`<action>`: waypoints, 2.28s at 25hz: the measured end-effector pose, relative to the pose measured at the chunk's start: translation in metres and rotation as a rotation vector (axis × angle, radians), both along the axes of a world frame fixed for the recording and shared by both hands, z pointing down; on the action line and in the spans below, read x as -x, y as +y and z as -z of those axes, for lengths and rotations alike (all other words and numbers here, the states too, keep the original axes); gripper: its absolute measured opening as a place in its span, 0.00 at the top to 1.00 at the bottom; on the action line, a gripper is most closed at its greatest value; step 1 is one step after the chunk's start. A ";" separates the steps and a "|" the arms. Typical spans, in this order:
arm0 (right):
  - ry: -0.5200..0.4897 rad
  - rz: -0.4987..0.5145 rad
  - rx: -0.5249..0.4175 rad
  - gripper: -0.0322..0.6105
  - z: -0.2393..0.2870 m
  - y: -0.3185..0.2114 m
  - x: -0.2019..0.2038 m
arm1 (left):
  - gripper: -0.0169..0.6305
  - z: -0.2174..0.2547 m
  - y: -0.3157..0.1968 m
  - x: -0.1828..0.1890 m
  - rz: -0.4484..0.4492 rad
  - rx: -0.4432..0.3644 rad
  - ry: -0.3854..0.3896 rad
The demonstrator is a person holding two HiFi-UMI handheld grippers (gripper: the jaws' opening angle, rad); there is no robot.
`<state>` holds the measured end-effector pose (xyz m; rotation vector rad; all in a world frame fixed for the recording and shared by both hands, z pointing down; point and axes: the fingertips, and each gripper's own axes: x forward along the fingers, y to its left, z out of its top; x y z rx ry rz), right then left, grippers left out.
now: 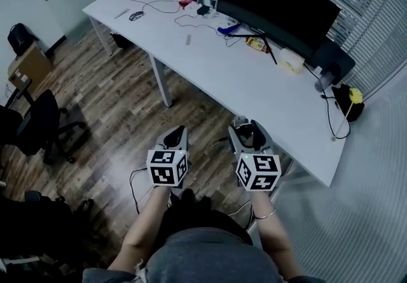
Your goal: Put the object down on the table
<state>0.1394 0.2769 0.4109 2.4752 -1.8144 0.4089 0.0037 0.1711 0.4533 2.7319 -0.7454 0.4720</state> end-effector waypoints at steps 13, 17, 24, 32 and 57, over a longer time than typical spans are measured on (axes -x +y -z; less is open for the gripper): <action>-0.018 0.027 0.007 0.50 -0.007 -0.010 -0.009 | 0.93 0.000 -0.009 0.006 0.055 -0.026 -0.029; -0.020 0.039 0.008 0.50 -0.008 -0.029 -0.013 | 0.93 -0.002 -0.026 0.008 0.076 -0.025 -0.031; -0.015 0.055 0.010 0.50 -0.010 -0.084 -0.017 | 0.93 -0.016 -0.075 0.002 0.078 0.007 -0.025; 0.010 0.093 0.029 0.50 -0.007 -0.184 -0.029 | 0.93 -0.017 -0.168 -0.013 0.101 0.009 -0.017; 0.097 0.228 0.103 0.50 -0.002 -0.405 -0.031 | 0.93 -0.024 -0.362 0.010 0.212 0.041 -0.016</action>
